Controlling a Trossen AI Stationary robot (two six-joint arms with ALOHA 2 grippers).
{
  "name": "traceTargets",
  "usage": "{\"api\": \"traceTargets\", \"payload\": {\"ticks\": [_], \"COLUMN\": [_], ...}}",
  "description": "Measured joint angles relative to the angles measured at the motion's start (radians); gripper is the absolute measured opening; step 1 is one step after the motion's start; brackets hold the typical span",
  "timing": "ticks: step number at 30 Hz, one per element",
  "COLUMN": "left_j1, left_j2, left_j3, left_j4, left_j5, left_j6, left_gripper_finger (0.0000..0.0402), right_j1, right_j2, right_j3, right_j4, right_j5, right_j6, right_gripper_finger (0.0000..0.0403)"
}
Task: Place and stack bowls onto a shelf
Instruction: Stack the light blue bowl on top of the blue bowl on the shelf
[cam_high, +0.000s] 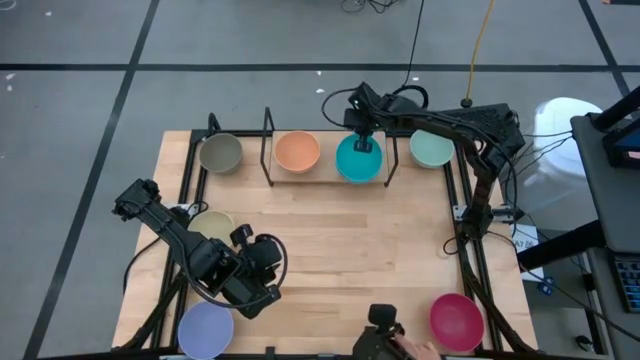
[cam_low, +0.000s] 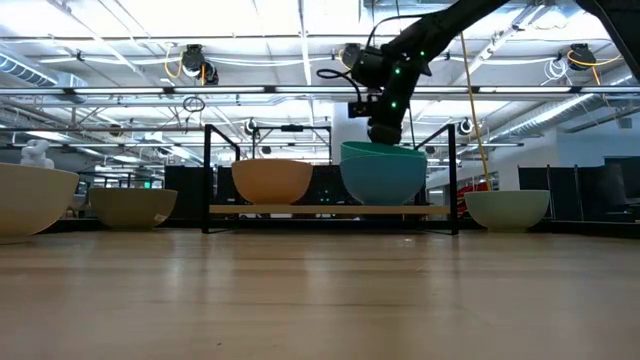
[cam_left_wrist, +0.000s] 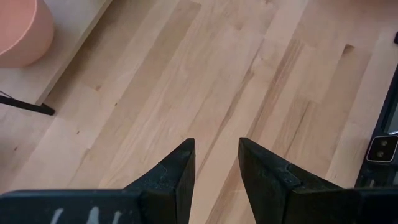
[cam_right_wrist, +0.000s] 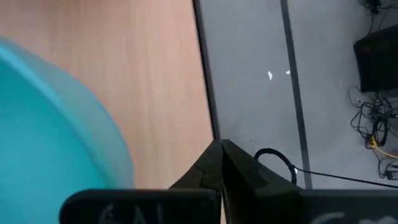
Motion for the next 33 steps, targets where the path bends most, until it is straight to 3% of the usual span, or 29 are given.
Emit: {"api": "traceTargets", "payload": {"ticks": [9, 15, 25, 33], "left_j1": [0.0, 0.0, 0.0, 0.0], "left_j2": [0.0, 0.0, 0.0, 0.0], "left_j3": [0.0, 0.0, 0.0, 0.0], "left_j4": [-0.001, -0.001, -0.004, -0.005], "left_j5": [0.0, 0.0, 0.0, 0.0], "left_j6": [0.003, 0.002, -0.001, -0.002], "left_gripper_finger": [0.0129, 0.0129, 0.0129, 0.0129], "right_j1": [0.015, 0.027, 0.052, 0.054], "right_j2": [-0.149, -0.205, -0.21, -0.211], "right_j3": [0.0, -0.059, -0.217, -0.263], "right_j4": [0.004, 0.054, 0.232, 0.281], "right_j5": [0.045, -0.16, -0.218, -0.219], "right_j6": [0.025, 0.075, 0.019, 0.016], "right_gripper_finger": [0.0, 0.0, 0.0, 0.0]}}
